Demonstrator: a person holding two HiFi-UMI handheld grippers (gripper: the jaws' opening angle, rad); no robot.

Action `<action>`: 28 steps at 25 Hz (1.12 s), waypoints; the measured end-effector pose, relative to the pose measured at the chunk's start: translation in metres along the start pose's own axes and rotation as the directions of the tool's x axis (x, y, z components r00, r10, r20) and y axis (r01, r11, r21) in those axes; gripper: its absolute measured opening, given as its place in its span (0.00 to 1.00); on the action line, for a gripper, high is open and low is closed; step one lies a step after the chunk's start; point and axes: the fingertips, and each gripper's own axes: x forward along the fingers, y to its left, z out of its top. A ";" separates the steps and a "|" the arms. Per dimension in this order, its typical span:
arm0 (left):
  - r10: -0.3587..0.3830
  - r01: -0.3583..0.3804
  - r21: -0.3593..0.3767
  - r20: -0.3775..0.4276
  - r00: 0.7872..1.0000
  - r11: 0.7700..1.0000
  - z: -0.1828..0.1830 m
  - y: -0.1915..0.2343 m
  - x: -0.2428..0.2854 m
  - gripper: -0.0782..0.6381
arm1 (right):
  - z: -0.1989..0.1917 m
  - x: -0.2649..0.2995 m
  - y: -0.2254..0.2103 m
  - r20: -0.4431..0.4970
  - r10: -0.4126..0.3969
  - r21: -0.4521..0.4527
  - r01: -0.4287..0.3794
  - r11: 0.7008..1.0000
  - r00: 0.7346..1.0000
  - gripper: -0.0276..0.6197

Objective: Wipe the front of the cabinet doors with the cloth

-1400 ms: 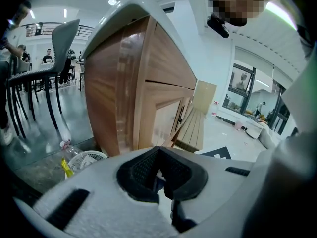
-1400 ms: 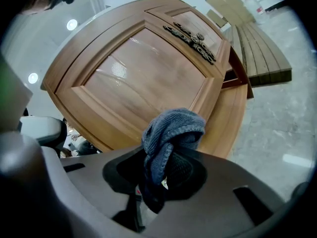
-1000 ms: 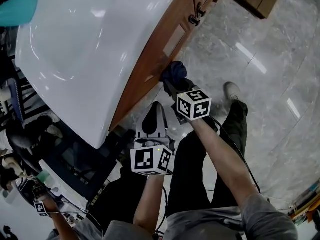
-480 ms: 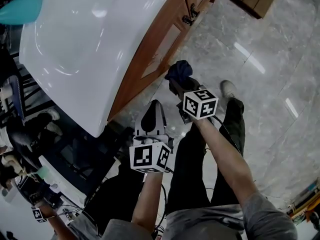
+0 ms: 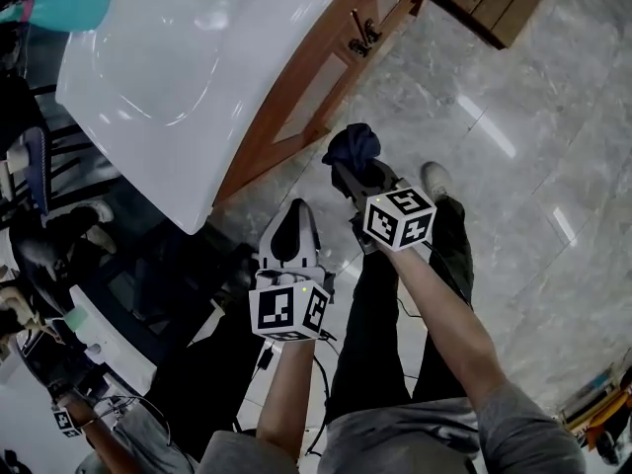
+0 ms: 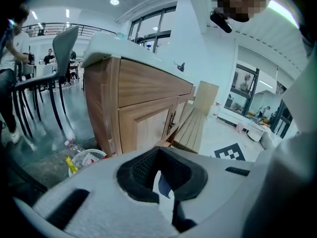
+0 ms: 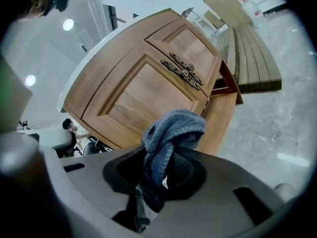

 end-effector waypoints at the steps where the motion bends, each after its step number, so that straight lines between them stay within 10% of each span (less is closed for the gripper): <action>1: 0.006 -0.006 -0.003 0.003 1.000 1.000 0.003 -0.003 -0.003 0.12 | 0.005 -0.005 0.006 0.004 0.012 -0.006 -0.012 1.000 1.000 0.18; 17: 0.113 -0.113 -0.006 0.104 0.988 0.994 0.068 -0.011 -0.039 0.12 | 0.075 -0.043 0.110 0.085 0.256 -0.081 -0.250 0.965 0.963 0.18; 28: 0.109 -0.109 -0.004 0.093 0.990 0.994 0.066 -0.004 -0.039 0.12 | 0.107 -0.022 0.127 0.151 0.279 -0.084 -0.269 0.960 0.948 0.18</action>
